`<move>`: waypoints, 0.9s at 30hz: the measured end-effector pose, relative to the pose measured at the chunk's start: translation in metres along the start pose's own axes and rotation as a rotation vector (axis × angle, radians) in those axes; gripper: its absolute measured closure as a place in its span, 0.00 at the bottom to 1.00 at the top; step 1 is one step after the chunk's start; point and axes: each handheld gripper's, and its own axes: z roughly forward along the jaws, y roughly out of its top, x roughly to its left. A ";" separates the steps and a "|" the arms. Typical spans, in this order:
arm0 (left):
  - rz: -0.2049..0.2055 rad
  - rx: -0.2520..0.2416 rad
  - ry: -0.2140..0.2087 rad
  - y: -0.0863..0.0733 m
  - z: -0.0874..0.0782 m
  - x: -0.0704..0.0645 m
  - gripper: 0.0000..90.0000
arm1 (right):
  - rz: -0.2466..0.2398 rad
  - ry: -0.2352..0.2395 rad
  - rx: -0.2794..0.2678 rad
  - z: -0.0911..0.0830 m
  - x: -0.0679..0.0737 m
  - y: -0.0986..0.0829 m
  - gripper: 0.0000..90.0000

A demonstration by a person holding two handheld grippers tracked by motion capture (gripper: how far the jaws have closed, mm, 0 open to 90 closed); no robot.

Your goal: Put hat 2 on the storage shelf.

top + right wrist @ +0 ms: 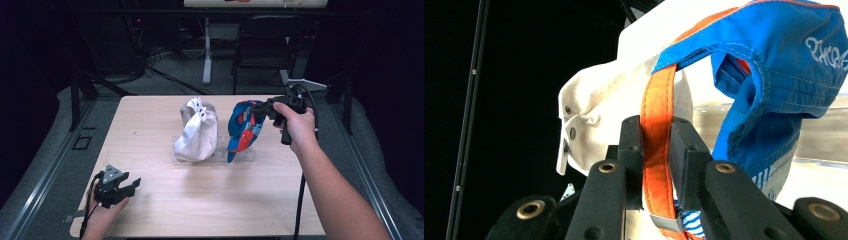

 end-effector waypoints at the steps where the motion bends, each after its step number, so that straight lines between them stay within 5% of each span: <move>1: 0.000 0.001 0.000 0.000 0.000 0.000 0.54 | -0.002 -0.001 0.000 0.000 0.000 0.000 0.86; 16: 0.003 0.001 0.001 0.000 0.000 0.000 0.54 | -0.059 -0.043 -0.051 -0.025 -0.003 -0.007 0.73; 27: 0.003 0.001 0.003 0.000 0.000 -0.001 0.54 | -0.171 -0.100 -0.053 -0.034 -0.013 -0.033 0.68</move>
